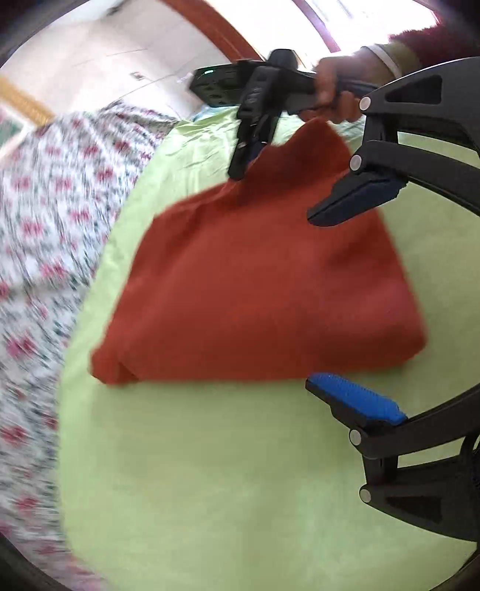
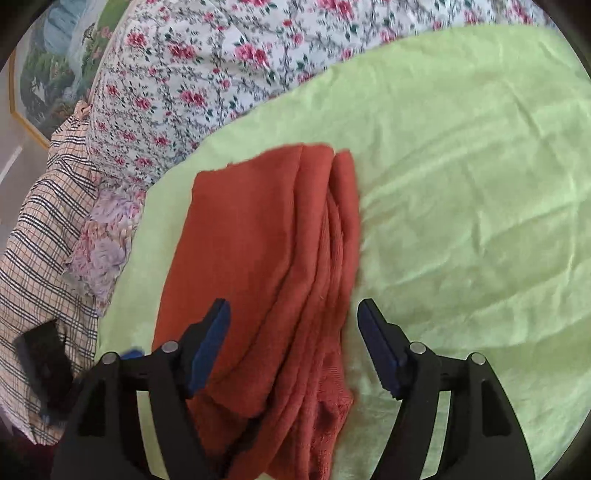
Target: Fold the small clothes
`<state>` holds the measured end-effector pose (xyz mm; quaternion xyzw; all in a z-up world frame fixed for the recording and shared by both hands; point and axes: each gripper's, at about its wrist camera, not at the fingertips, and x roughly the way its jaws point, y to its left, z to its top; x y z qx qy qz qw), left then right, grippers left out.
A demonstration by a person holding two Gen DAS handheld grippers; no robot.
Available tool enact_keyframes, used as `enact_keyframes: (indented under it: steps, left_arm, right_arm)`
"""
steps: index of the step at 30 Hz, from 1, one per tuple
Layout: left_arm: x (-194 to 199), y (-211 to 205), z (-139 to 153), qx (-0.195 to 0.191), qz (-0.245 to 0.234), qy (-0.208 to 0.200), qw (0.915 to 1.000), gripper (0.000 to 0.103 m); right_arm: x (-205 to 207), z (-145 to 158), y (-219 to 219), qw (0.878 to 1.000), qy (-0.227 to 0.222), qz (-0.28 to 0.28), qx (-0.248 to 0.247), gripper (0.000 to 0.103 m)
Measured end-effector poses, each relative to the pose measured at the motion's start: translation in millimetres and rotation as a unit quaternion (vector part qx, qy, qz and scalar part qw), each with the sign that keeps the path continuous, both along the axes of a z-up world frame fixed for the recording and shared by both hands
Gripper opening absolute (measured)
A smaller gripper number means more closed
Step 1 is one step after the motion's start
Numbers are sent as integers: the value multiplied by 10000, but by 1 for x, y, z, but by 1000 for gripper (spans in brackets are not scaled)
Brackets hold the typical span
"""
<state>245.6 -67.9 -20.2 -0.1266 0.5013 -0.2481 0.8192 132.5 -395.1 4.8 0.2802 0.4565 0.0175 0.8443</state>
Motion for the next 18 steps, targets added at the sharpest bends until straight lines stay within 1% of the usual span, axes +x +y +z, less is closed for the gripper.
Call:
enact_keyframes:
  steps: [3, 5, 7, 9, 10, 11, 12, 13, 14, 16, 18]
  left_arm:
    - [36, 5, -24, -160, 74, 338, 9993, 82]
    - [51, 4, -37, -292, 34, 446, 9986, 84]
    - [65, -2, -37, -414, -27, 352, 9985, 84]
    - [73, -11, -39, -503, -196, 269, 9982, 79]
    - [76, -12, -42, -533, -228, 310, 9978, 63]
    - [82, -15, -46, -589, -247, 391, 9972, 49]
    - [84, -13, -49, -742, -257, 461, 9958, 43]
    - [84, -9, -47, -888, -252, 459, 9947, 33]
    - [81, -4, -41, -953, -234, 384, 9944, 28]
    - [68, 4, -30, -975, -237, 260, 9946, 25]
    - [56, 11, -16, -966, -235, 147, 9949, 24]
  right_arm:
    - [6, -11, -2, 9999, 95, 34, 126, 72]
    - [11, -16, -5, 9997, 74, 54, 206, 72]
    - [15, -18, -6, 9995, 51, 63, 306, 72]
    - [20, -20, -3, 9992, 82, 129, 364, 68]
    - [22, -22, -1, 9991, 135, 150, 367, 57]
    - [24, -25, 0, 9989, 212, 149, 382, 44]
    - [26, -28, 1, 9987, 266, 138, 405, 39]
    - [26, -29, 2, 9985, 252, 142, 458, 33]
    - [26, -28, 4, 9985, 235, 134, 475, 30]
    - [22, -21, 10, 9986, 133, 88, 506, 28]
    - [17, -12, 19, 9975, -68, 91, 698, 26]
